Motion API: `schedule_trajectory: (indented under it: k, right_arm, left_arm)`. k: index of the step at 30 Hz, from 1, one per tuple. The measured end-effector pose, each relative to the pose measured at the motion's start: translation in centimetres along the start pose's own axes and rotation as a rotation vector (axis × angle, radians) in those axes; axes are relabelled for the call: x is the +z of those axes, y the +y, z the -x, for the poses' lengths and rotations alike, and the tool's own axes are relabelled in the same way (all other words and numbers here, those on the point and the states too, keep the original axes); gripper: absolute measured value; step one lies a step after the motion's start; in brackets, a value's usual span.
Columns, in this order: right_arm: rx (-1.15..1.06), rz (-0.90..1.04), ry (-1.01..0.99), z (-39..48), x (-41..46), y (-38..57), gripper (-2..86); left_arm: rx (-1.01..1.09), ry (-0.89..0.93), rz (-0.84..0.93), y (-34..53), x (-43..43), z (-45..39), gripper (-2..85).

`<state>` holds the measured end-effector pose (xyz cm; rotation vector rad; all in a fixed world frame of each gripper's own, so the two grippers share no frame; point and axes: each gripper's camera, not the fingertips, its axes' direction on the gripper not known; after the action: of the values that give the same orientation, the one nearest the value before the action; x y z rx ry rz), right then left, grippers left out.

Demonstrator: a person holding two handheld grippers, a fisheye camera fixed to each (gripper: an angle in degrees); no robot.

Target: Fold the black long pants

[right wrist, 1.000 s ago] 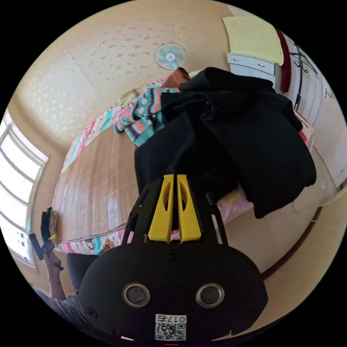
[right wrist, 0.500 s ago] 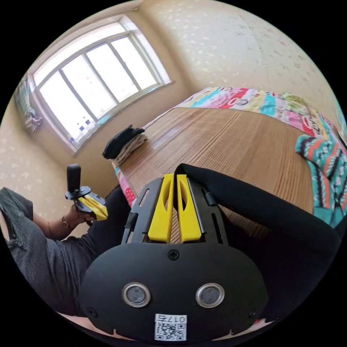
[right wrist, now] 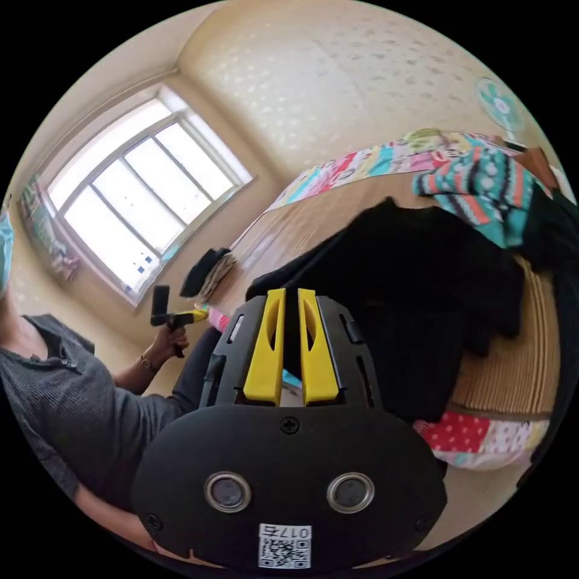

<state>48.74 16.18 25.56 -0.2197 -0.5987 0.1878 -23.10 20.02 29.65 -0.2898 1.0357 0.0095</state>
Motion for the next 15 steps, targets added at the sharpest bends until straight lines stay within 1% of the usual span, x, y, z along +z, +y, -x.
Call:
schedule_trajectory:
  k: [1, 2, 4, 5, 7, 10, 12, 14, 15]
  right_arm:
    - [0.104, -0.039, 0.079, -3.7, -1.1, -0.2, 6.1]
    - [0.148, -0.054, 0.11, -5.5, -1.4, -0.3, 6.7]
    - [0.323, -0.07, 0.201, -11.9, -1.3, -0.9, 9.8]
    - [0.354, -0.072, 0.203, -13.1, -1.1, -1.1, 10.6]
    - [0.443, -0.111, 0.154, -16.3, -0.1, -2.0, 13.0]
    - [0.522, -0.134, 0.175, -18.3, 2.2, -3.2, 13.3]
    - [0.543, -0.159, 0.16, -17.7, 2.7, -4.0, 12.6]
    - [0.481, -0.191, 0.192, -15.2, 2.1, -5.0, 11.5]
    - [0.397, -0.241, 0.212, -12.6, 1.1, -5.8, 10.6]
  left_arm:
    - [0.017, 0.019, -0.004, -0.8, 0.8, -0.3, 5.0]
    - [0.026, 0.026, -0.004, -1.1, 1.2, -0.5, 5.0]
    - [0.062, 0.034, 0.002, -2.6, 2.9, -1.7, 5.1]
    - [0.074, 0.04, 0.002, -2.9, 3.3, -2.0, 5.1]
    - [0.137, 0.112, -0.009, -4.1, 4.3, -3.8, 5.1]
    - [0.197, 0.154, -0.03, -5.3, 4.7, -5.9, 5.2]
    - [0.234, 0.126, -0.021, -5.9, 4.8, -7.0, 5.2]
    - [0.277, 0.085, 0.001, -6.5, 5.1, -8.1, 5.2]
    - [0.284, 0.063, 0.017, -7.1, 5.3, -8.7, 5.5]
